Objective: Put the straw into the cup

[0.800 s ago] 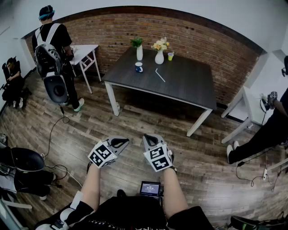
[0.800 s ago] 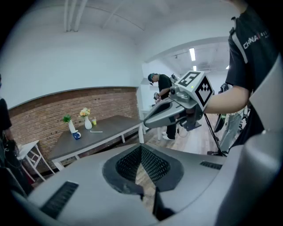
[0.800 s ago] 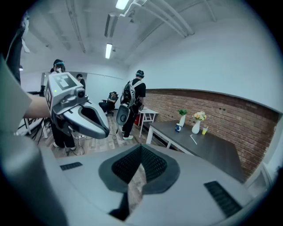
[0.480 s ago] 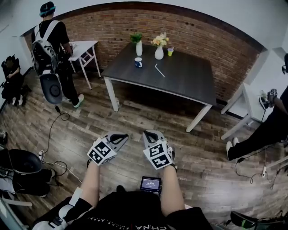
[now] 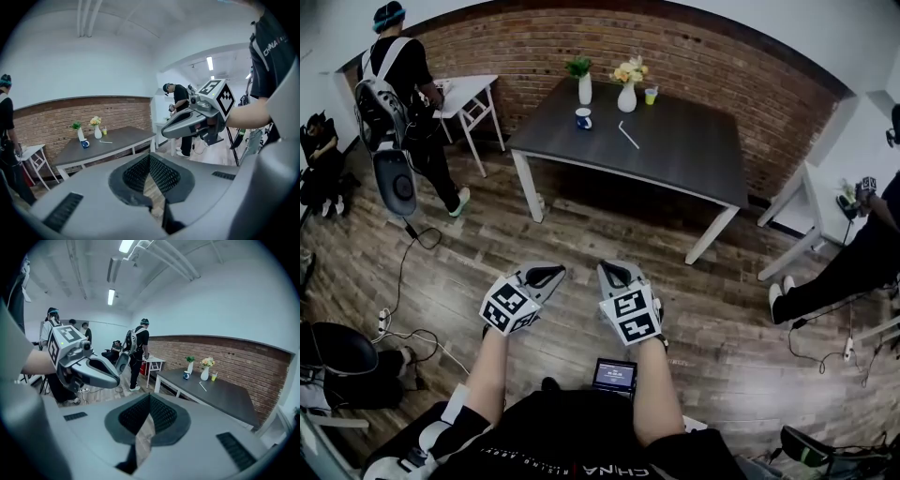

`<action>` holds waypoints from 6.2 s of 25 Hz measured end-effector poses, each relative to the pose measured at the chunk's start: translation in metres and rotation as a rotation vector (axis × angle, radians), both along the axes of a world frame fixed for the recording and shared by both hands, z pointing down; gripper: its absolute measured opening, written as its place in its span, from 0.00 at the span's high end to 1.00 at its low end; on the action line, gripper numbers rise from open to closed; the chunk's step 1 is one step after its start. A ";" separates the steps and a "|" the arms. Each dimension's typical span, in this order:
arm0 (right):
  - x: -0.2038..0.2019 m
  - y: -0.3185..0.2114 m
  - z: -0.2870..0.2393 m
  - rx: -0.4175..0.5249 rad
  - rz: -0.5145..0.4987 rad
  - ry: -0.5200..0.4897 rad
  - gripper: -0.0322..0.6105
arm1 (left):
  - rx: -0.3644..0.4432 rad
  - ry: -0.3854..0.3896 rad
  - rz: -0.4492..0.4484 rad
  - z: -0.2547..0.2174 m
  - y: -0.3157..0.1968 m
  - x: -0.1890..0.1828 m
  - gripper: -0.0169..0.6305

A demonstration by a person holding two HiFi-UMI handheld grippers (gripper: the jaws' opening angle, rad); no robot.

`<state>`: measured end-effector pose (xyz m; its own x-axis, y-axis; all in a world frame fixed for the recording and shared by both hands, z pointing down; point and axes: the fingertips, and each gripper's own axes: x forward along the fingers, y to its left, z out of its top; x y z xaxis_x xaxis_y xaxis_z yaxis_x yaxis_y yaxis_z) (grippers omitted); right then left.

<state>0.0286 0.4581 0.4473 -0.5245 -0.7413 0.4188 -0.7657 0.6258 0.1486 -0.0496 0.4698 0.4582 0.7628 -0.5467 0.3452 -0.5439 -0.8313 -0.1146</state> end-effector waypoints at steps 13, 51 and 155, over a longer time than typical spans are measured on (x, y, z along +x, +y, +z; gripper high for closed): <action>-0.010 0.008 0.004 -0.016 -0.035 0.009 0.94 | -0.031 0.076 0.046 0.001 0.012 0.008 0.97; 0.082 -0.016 0.025 -0.060 -0.029 -0.099 0.94 | -0.090 0.076 -0.018 0.020 -0.010 0.085 0.97; 0.006 -0.785 0.068 -0.273 -0.051 -0.001 0.94 | -0.208 0.146 0.077 0.052 -0.782 0.018 0.97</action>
